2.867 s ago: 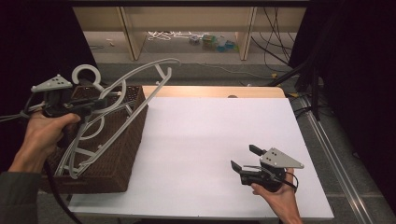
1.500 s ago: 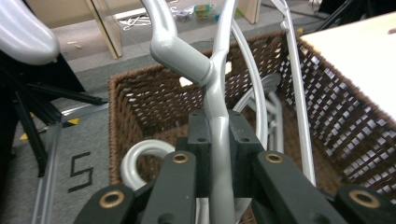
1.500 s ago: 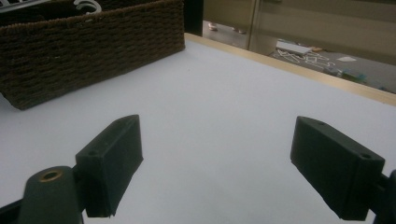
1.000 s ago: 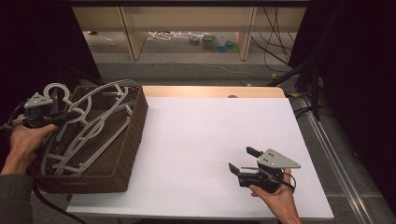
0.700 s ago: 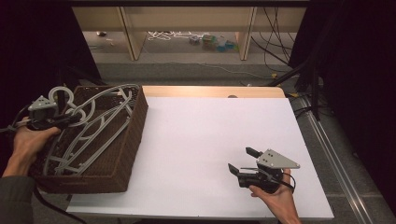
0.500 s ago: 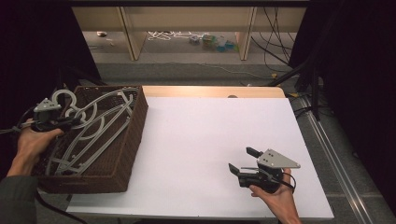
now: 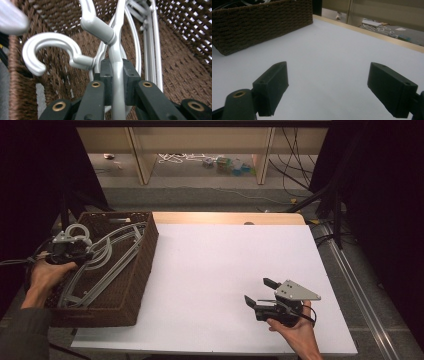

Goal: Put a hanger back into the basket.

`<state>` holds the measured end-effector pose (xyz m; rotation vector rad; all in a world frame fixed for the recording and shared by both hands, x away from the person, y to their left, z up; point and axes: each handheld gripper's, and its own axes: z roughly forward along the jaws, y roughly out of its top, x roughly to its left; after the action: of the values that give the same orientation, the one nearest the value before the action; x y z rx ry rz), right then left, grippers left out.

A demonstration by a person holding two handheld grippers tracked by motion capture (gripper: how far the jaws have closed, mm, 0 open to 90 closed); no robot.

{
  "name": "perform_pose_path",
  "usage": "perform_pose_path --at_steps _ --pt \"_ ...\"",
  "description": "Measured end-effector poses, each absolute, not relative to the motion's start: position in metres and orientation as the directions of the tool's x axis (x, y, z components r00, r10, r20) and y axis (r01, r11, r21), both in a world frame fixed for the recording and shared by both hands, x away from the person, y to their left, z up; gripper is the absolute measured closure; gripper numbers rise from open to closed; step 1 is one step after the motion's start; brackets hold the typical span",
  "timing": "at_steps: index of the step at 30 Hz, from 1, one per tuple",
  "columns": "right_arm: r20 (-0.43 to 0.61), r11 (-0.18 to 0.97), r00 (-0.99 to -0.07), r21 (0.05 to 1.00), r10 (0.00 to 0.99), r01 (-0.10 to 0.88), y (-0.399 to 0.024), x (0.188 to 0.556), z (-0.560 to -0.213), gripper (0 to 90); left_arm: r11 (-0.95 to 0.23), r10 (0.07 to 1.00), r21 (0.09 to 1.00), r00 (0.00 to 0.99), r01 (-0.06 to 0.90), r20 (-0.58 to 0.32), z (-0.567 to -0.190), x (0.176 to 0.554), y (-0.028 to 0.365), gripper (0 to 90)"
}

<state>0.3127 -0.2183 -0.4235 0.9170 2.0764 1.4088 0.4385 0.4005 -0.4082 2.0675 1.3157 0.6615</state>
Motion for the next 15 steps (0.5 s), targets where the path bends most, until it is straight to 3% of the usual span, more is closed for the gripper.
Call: perform_pose_path --at_steps 8,12,15 --pt "-0.006 0.258 -0.675 0.927 0.738 0.274 -0.2179 0.3125 -0.4235 17.7 -0.319 0.935 0.671 0.338 0.669 0.108 -0.415 0.44 0.3976 78.6" --pt "0.005 0.255 -0.676 0.924 0.737 0.285 -0.2176 0.312 -0.4234 17.7 -0.348 0.933 0.639 0.318 0.686 0.167 -0.4161 0.4406 0.3972 66.3" --pt "-0.004 0.255 -0.672 0.927 0.74 0.276 -0.2186 0.3126 -0.4238 17.7 -0.308 0.947 0.654 0.287 0.69 0.143 -0.4122 0.4376 0.3985 59.0"
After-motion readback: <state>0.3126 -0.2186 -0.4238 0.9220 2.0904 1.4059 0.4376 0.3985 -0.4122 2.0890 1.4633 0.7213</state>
